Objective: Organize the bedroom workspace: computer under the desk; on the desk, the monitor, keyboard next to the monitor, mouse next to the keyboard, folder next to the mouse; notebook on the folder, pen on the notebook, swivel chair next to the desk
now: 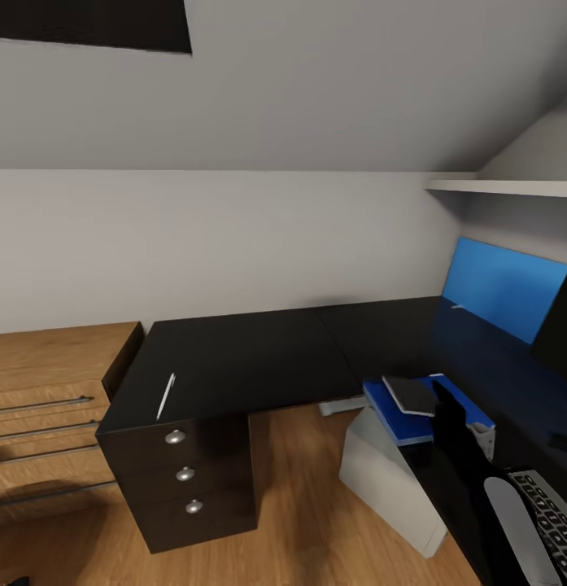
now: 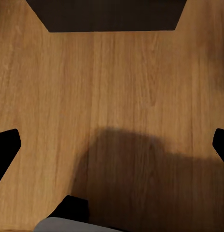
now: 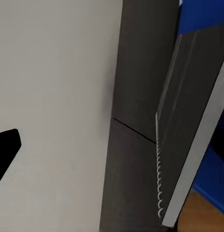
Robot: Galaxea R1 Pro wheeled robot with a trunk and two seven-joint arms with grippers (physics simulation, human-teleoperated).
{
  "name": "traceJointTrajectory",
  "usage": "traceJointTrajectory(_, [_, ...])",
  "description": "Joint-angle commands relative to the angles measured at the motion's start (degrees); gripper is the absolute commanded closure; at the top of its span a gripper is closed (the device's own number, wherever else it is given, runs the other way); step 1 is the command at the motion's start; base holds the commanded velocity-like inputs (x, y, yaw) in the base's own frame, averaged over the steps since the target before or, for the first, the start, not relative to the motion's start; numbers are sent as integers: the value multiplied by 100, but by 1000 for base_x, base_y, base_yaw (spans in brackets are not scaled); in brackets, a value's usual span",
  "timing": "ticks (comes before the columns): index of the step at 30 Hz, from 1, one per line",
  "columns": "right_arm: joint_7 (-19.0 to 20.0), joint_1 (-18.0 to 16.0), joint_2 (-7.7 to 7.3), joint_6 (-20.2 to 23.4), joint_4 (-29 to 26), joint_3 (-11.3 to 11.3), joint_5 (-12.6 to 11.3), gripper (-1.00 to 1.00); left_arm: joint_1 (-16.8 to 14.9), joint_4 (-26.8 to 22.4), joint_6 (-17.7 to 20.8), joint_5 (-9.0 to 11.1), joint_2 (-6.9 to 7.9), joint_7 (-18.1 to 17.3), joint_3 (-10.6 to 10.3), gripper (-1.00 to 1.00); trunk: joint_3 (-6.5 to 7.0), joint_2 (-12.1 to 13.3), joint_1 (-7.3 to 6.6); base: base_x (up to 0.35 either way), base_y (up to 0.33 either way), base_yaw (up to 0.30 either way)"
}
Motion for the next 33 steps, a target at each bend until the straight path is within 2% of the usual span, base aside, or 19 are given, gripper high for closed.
traceJointTrajectory(1, [-33,-3,1,26,-10,-8,-35,-100,-6,-5,-13,48,5,40,-29,-100,-6,-3,-2,-224,0,0])
traceJointTrajectory(6, [-32,-3,-2,26,-12,-15,-34,-100,-6,-5,-13,54,5,36,-20,-100,-6,-3,-2,-198,0,0])
traceJointTrajectory(18, [-32,-3,-8,55,-25,-21,-31,-100,-6,-5,-13,57,5,32,-16,-100,-6,-3,-2,-10,0,0])
traceJointTrajectory(21, [-131,-3,-32,134,-59,-15,-1,-100,-6,-5,-13,57,5,32,-15,-100,-6,-3,-2,0,0,0])
traceJointTrajectory(25, [-668,-3,-171,698,-281,11,212,-100,-6,-5,-13,61,5,32,-15,-100,-6,-3,-2,0,0,0])
traceJointTrajectory(26, [-1114,-2,-254,1175,-485,22,356,-100,-6,-5,-11,64,5,32,-18,-100,-6,-3,-2,0,0,0])
traceJointTrajectory(27, [-1394,-3,-289,1514,-573,11,417,-100,-6,-5,-12,64,5,32,-20,-100,-6,-3,-2,0,0,0])
traceJointTrajectory(29, [-1630,-2,-315,1905,-645,-23,469,-100,-6,-5,-13,65,5,32,-22,-100,-6,-3,-2,0,0,0])
traceJointTrajectory(31, [-1508,0,-303,2171,-692,-227,470,-100,-6,-5,-13,66,5,32,-25,-100,-6,-3,-2,0,0,0])
traceJointTrajectory(33, [-1329,1,-298,2227,-701,-297,475,-100,-6,-5,-13,66,5,32,-28,-100,-6,-3,-2,0,0,0])
